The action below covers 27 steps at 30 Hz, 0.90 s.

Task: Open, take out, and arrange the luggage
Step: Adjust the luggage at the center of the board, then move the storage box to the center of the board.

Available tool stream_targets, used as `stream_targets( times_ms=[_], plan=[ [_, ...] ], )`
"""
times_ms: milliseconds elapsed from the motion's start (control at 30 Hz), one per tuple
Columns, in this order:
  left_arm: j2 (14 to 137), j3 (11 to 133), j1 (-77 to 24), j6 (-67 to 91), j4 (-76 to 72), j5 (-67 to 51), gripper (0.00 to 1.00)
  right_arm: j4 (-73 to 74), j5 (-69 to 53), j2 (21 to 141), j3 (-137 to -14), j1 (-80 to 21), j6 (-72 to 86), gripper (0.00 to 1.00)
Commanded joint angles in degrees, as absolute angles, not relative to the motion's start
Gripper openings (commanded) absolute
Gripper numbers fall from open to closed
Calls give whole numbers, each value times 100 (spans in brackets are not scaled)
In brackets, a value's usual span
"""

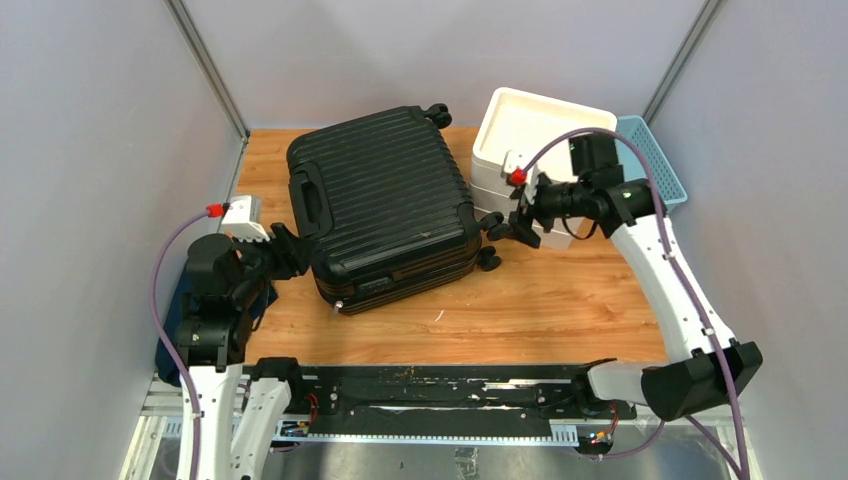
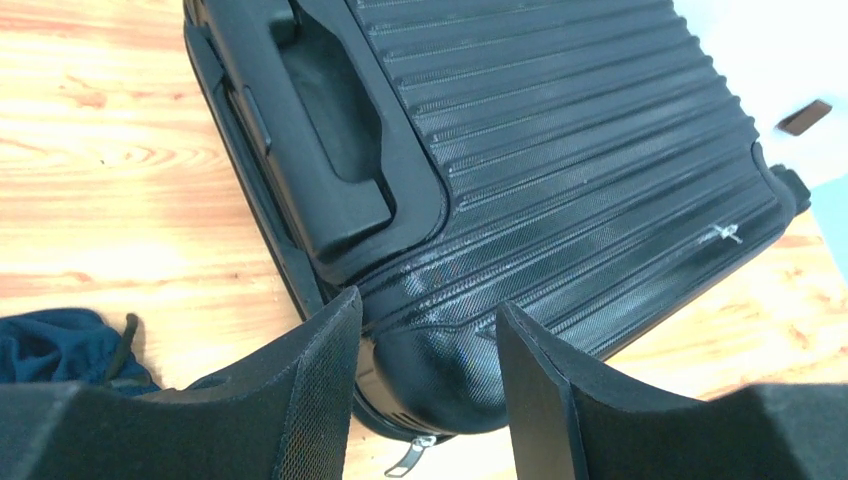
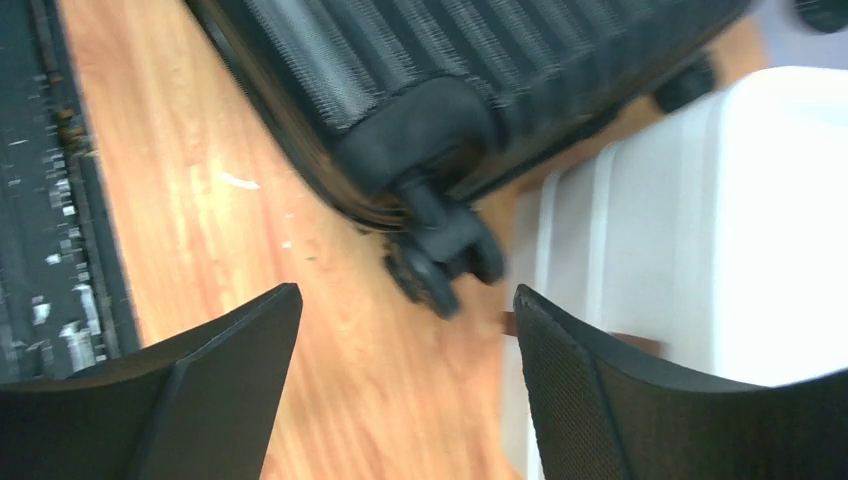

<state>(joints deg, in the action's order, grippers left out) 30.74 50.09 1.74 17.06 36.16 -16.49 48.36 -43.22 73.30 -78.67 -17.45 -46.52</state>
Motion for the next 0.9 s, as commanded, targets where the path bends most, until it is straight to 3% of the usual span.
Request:
stream_targets(
  times_ms=[0, 233, 533, 633, 767, 867],
  plan=[
    [2979, 4929, 176, 1499, 3879, -1984, 56, 4956, -4000, 7479, -8669, -1240, -4803, 83],
    [2774, 4682, 176, 1372, 3944, -1970, 56, 5188, -2973, 8656, -10013, -788, -4815, 81],
    [2554, 4243, 176, 1432, 3621, -2046, 57, 5437, -2275, 9422, -10423, -781, -4716, 76],
    [2477, 4105, 177, 1450, 3507, -2050, 57, 5522, -2294, 9474, -10363, -780, -4685, 63],
    [2392, 4039, 176, 1461, 3472, -2056, 57, 5598, -2462, 9315, -10237, -789, -4612, 29],
    [2349, 4026, 176, 1464, 3472, -2075, 58, 5582, -2444, 9115, -10118, -797, -4313, 14]
  ],
)
